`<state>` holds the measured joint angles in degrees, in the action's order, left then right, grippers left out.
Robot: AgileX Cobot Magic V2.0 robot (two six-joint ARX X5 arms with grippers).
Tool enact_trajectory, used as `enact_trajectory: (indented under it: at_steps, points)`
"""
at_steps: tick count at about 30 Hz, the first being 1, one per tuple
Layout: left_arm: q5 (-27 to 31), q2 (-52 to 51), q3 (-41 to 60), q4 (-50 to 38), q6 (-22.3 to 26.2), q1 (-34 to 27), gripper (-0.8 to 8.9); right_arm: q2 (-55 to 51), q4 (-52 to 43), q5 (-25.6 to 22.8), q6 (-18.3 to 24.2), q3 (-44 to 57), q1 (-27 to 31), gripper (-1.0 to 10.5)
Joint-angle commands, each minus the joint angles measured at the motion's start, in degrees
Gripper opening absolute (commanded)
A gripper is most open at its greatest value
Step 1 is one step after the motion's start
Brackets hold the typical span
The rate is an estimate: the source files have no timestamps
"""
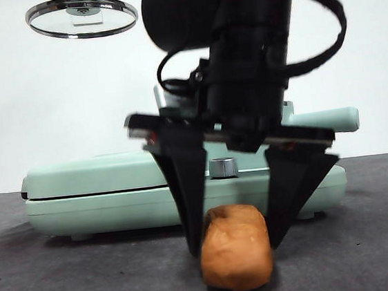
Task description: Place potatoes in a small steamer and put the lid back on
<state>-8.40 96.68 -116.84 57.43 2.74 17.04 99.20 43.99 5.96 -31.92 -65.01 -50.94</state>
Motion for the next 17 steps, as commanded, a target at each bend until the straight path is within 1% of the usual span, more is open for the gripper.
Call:
enact_trajectory:
  at_steps: [1, 4, 6, 9, 11, 13, 17]
  points:
    - [-0.1, 0.0, -1.9, -1.2, -0.4, 0.2, 0.24, 2.1, -1.1, -0.2, 0.1, -1.0, -0.6, 2.3]
    - [-0.1, 0.0, -1.9, -1.0, -0.4, 0.2, 0.24, 2.3, -1.1, 0.0, 1.2, -1.0, -0.3, 1.9]
    - [-0.1, 0.0, -1.9, -0.7, -0.4, 0.2, 0.24, 2.2, -1.0, 0.3, 1.4, -1.1, -0.2, 1.9]
    - [-0.1, 0.0, -1.9, -0.3, -0.4, 0.2, 0.24, 1.4, 1.6, 3.5, 3.1, -2.6, 1.5, 1.9]
    - [-0.1, 0.0, -1.9, -0.1, -0.4, 0.2, 0.24, 1.2, 5.4, 6.0, 4.9, -5.4, 3.0, 1.9]
    - [-0.1, 0.0, -1.9, 0.0, -0.4, 0.2, 0.24, 1.2, 10.5, 7.5, 7.2, -9.7, 4.8, 1.9]
    - [-0.1, 0.0, -1.9, 0.1, -0.4, 0.2, 0.24, 1.2, 17.3, 7.5, 11.8, -19.5, 8.0, 1.9]
